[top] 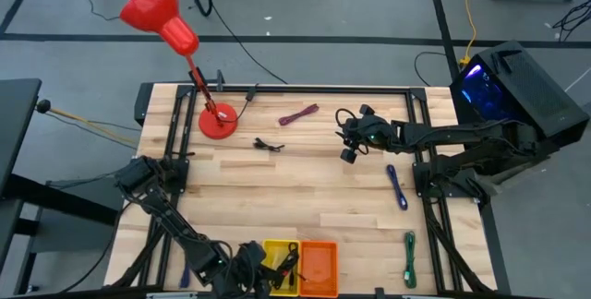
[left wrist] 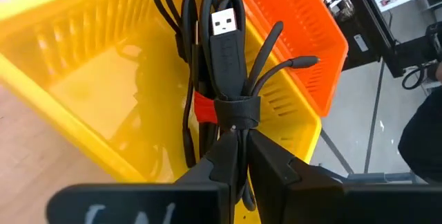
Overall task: Pick & Place USB Port
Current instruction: Put the black charger cable into the yellow bin
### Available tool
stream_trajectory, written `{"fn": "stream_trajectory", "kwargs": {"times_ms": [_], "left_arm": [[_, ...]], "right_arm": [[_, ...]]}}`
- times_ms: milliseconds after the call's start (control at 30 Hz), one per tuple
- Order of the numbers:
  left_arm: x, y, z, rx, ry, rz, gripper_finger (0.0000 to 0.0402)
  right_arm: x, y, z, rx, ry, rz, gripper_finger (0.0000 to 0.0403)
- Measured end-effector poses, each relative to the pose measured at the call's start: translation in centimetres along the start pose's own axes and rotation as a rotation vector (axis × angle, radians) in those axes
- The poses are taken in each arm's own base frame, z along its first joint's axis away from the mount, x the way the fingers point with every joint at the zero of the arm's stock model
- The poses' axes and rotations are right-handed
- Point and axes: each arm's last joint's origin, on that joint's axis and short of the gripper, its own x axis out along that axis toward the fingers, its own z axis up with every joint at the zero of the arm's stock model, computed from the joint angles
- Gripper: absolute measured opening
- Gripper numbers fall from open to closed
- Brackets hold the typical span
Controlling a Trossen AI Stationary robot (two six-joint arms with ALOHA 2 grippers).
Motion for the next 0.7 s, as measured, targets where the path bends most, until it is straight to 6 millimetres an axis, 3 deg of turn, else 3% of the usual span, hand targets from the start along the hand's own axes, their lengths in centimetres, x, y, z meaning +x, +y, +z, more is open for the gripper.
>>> {"fn": "stream_trajectory", "kwargs": {"times_ms": [133,500,700], "left_arm": [[0.2,0.0,0.3,-0.010,-0.017,0.004,0.0045],[1.1,0.2,1.5,0.017,0.006,0.019,0.0136],[1.1,0.3,1.6,0.027,-0.020,0.033,0.0153]], "right_arm": [[0.0,0.0,0.0,0.000,-0.001,0.000,0.0107],[0.0,0.0,0.0,-0.001,0.003,0.001,0.0107],[0.0,0.0,0.0,0.010,0.004,0.011,0.0107]]}}
